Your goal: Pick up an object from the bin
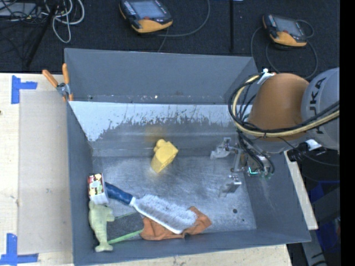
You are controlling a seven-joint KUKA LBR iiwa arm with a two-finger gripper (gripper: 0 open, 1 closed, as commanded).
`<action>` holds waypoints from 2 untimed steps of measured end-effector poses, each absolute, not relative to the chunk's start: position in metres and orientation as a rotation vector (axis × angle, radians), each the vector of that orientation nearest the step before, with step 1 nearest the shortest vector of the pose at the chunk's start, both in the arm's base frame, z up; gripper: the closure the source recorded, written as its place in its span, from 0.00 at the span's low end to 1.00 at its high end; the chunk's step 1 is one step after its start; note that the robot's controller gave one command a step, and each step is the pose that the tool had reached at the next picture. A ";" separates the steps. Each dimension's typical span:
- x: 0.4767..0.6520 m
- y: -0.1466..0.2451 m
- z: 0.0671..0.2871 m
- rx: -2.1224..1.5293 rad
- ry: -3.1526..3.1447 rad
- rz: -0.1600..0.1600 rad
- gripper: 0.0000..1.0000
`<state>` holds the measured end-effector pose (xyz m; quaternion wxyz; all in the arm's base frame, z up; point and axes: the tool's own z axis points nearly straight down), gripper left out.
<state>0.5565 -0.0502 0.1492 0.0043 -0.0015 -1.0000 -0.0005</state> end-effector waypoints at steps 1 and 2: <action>0.558 -0.050 0.153 -0.002 -3.141 0.000 0.00; 0.527 -0.010 0.097 -0.014 -3.145 0.000 0.00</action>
Offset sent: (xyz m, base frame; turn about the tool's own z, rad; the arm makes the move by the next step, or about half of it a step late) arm -0.0456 0.0613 -0.0792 0.0059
